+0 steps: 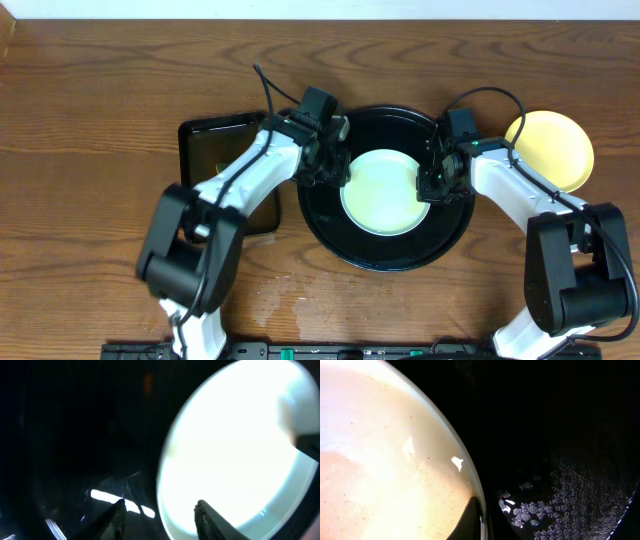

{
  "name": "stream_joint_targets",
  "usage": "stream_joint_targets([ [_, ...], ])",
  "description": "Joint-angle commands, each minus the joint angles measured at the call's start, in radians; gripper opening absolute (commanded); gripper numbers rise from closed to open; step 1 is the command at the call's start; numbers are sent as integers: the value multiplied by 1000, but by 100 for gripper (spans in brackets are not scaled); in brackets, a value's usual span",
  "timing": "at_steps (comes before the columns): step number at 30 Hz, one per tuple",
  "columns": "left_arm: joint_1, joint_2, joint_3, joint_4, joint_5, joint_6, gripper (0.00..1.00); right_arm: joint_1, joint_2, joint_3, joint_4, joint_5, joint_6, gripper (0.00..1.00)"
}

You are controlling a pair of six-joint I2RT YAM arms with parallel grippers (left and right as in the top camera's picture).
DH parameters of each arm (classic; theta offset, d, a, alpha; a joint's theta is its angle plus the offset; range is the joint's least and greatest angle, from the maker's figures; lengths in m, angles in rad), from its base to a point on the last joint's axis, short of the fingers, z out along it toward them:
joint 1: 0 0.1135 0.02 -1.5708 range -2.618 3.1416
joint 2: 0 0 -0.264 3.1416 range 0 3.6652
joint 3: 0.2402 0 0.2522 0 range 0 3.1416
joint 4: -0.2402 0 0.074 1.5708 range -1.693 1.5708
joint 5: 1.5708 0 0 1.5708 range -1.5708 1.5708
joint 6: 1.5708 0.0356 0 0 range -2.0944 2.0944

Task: Clean dirty plates on tray and stack at the side
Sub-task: 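Wipe the pale blue plate again with the sponge in the left gripper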

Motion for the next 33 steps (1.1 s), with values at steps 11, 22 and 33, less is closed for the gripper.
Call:
stream_joint_targets([
  [11, 25, 165, 1, 63, 189, -43, 8, -14, 42, -18, -8, -176, -158, 1],
  [22, 35, 165, 1, 58, 193, -9, 7, -188, 42, -18, -33, -780, -403, 17],
  [33, 36, 165, 1, 58, 193, -10, 7, -188, 42, -18, -23, -733, -348, 15],
])
